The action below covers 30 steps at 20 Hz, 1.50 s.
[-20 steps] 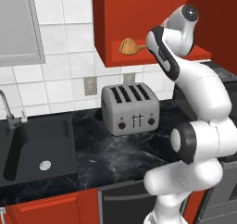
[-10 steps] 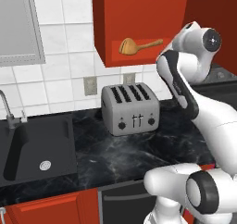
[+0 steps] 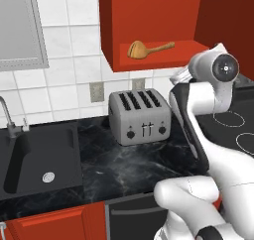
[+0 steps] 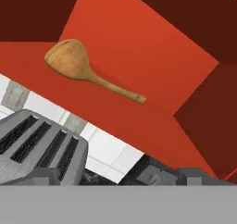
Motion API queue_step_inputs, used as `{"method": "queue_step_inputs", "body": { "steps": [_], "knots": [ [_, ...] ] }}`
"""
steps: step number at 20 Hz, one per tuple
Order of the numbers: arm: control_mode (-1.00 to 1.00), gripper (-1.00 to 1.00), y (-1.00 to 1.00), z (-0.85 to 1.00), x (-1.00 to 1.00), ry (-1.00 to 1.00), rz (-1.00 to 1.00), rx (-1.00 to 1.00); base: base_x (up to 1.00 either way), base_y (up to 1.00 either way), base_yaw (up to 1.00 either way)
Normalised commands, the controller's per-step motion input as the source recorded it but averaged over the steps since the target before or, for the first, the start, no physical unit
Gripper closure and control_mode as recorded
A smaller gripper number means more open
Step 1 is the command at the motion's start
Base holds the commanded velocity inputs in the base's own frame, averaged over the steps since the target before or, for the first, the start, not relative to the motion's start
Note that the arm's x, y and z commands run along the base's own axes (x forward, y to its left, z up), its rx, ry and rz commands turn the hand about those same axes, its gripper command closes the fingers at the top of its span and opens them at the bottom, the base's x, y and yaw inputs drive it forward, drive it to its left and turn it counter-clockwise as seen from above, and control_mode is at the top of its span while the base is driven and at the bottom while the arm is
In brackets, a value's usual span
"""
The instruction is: Organize the utensils by type. Pick up the wooden spoons from the counter and place them in the open cabinet. Then pick up the metallic utensils from the counter and place them in the open drawer.
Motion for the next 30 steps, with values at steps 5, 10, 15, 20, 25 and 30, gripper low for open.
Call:
{"method": "queue_step_inputs", "body": {
  "steps": [5, 10, 15, 20, 25, 30],
  "knots": [
    [-1.00, -1.00, 0.01, 0.00, -0.70, 0.13, -0.36, 0.32, 0.00, 0.00, 0.00],
    [-1.00, -1.00, 0.00, -0.09, -0.76, 0.02, -0.21, 0.33, 0.00, 0.00, 0.00],
    [-1.00, -1.00, 0.00, -0.18, -0.49, 0.07, -0.06, 0.19, 0.00, 0.00, 0.00],
    [-1.00, -1.00, 0.02, -0.19, -0.26, 0.06, 0.03, 0.20, 0.00, 0.00, 0.00],
    [-1.00, -1.00, 0.00, -0.04, -0.13, 0.01, 0.00, 0.06, 0.00, 0.00, 0.00],
    [1.00, -1.00, 0.00, 0.00, 0.00, 0.00, 0.00, 0.00, -0.87, 0.02, 0.05]
  ]
}}
